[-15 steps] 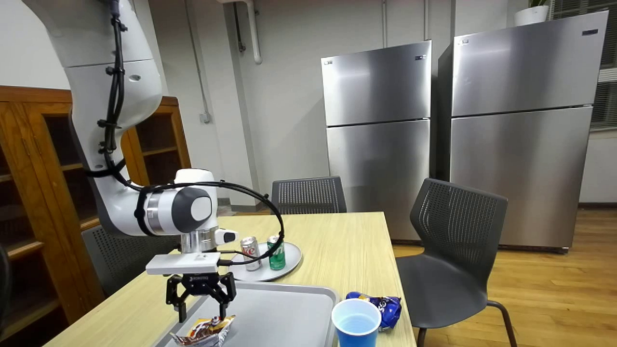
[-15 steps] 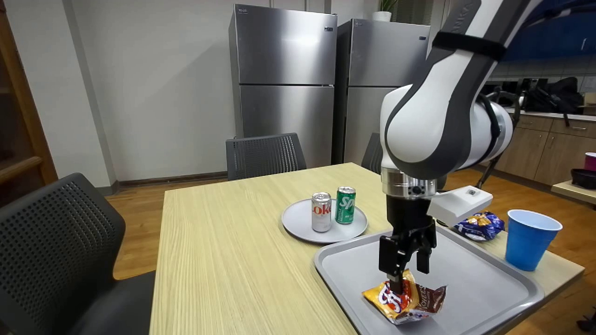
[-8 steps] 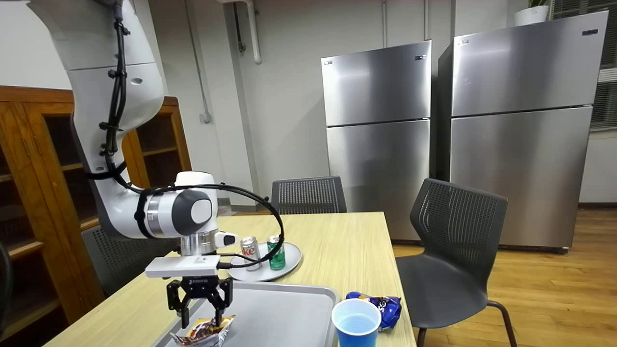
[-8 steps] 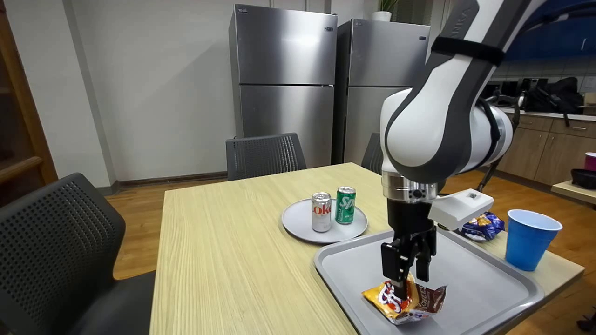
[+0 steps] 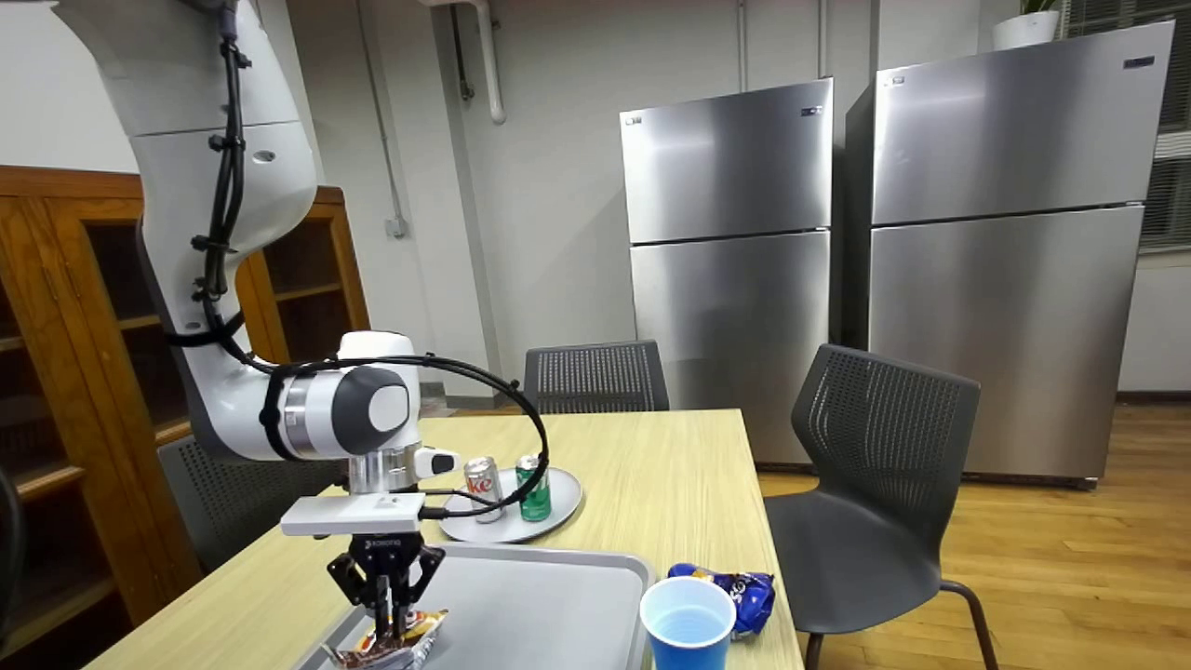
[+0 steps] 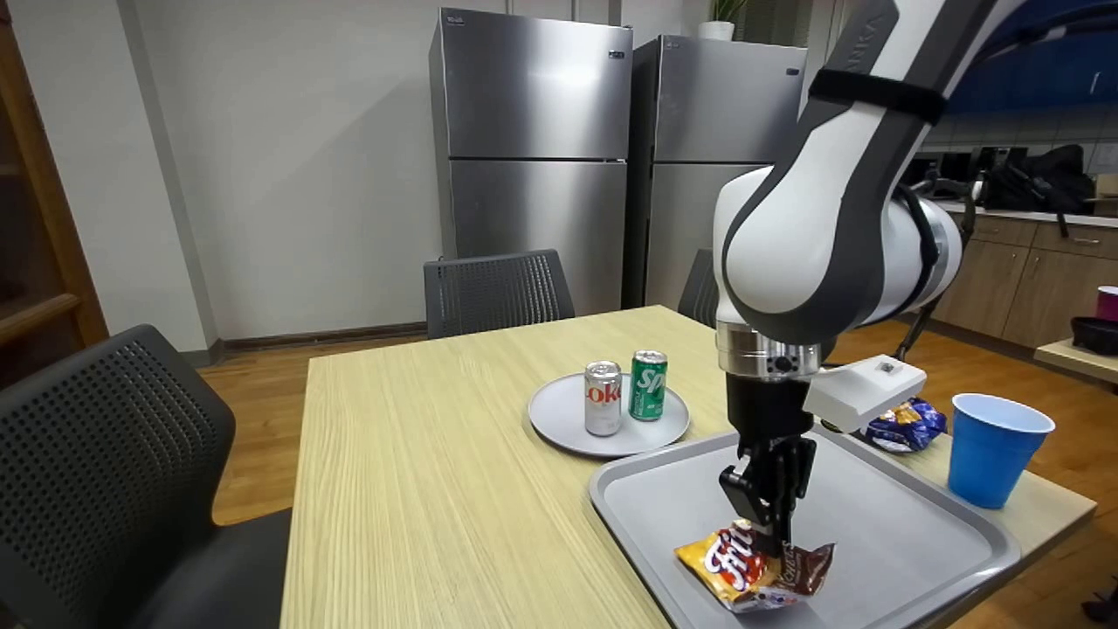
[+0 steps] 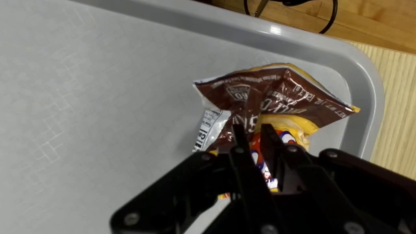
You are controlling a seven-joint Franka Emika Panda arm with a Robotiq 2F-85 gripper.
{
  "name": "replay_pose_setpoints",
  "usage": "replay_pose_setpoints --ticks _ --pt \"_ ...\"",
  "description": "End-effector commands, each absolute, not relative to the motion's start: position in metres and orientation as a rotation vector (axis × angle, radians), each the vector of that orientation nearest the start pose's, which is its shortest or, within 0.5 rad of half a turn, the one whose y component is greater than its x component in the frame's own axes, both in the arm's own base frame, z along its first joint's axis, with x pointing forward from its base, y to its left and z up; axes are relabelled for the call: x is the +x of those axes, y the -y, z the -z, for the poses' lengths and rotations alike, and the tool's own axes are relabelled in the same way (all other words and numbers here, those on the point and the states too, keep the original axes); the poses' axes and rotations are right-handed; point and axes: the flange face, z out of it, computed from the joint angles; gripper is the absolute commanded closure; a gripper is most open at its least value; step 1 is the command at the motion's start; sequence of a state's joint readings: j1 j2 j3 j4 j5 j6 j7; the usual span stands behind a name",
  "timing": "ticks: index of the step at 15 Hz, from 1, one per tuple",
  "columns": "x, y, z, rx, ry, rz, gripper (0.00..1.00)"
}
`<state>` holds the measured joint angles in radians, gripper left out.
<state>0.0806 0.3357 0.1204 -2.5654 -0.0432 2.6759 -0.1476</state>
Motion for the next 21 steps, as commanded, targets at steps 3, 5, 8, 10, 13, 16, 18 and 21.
replay_pose_setpoints --ticks 3,5,8,10,13,16,18,21 --pt "0.404 -0.088 -0.131 -3.039 0.63 -0.325 1.0" --pt "0.404 -0.088 -0.131 -3.036 0.63 -0.326 1.0" --pt "0.404 -0.089 -0.134 -3.032 0.639 -0.315 1.0" --pt "0.405 -0.091 -0.142 -3.03 0.657 -0.289 1.0" --pt "0.407 -0.096 -0.156 -3.021 0.718 -0.22 1.0" --pt "0.41 -0.104 -0.171 -3.014 0.776 -0.144 1.0" --pt "0.412 -0.11 -0.183 -3.006 0.828 -0.09 1.0" --pt "0.414 -0.122 -0.198 -2.984 0.894 -0.011 1.0"
